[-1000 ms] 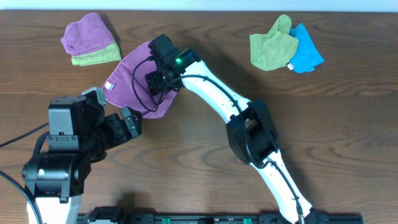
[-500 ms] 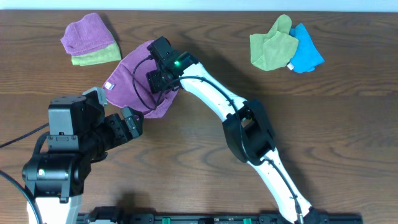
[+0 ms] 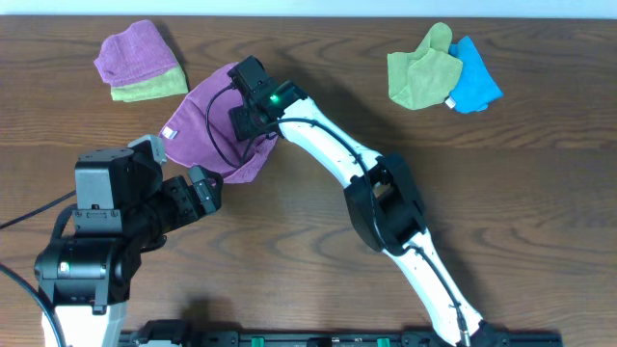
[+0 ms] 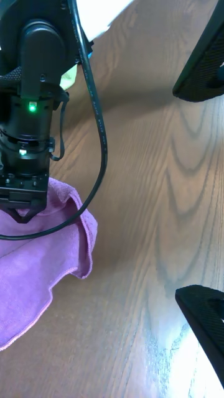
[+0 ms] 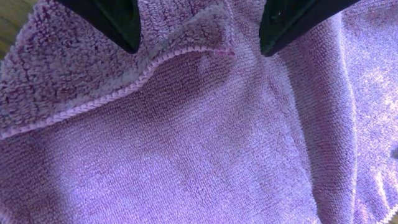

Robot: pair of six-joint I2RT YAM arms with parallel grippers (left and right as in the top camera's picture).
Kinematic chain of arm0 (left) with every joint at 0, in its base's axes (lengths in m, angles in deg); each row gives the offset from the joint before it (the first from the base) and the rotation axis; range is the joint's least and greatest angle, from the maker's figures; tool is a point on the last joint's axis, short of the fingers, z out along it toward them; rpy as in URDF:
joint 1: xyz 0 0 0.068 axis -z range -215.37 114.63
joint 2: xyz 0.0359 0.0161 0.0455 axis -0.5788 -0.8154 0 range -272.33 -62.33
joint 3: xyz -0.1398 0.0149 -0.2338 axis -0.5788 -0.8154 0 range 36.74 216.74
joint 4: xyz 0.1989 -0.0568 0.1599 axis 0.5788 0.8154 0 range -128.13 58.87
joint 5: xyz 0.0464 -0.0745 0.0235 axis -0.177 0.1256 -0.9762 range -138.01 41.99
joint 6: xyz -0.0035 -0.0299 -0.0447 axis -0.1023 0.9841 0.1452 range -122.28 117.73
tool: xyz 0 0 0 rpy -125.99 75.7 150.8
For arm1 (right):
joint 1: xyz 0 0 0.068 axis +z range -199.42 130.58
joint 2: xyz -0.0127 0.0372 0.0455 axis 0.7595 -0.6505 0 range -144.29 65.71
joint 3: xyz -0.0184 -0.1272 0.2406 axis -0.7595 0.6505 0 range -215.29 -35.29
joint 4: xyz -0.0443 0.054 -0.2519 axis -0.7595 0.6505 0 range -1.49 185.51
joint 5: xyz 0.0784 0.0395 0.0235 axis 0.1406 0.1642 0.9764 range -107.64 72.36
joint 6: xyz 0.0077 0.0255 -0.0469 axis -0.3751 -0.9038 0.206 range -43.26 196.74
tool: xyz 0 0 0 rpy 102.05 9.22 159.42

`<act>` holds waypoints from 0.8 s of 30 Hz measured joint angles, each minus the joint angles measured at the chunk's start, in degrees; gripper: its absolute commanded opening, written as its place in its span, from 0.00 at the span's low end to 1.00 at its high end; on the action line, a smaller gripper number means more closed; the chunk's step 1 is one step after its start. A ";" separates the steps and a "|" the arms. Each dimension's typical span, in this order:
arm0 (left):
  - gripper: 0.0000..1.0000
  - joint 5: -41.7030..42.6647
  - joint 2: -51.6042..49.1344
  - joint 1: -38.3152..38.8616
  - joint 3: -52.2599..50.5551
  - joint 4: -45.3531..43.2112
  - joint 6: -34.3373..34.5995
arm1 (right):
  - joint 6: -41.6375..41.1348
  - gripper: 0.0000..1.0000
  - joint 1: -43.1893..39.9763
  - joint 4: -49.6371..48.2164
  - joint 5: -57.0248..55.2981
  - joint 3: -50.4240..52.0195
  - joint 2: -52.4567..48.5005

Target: Fold the cloth

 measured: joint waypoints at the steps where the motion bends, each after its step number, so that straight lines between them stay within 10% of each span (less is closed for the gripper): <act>1: 0.96 0.00 0.00 0.00 0.00 0.00 0.00 | -0.13 0.52 0.02 0.09 -0.04 0.00 -0.26; 9: 0.95 0.15 0.02 0.00 0.00 0.00 0.00 | -0.76 0.01 0.02 -1.01 -0.59 0.00 -1.14; 24: 0.95 0.15 0.02 0.00 0.00 -0.02 0.00 | 1.84 0.01 -2.82 14.93 -14.34 -0.48 12.48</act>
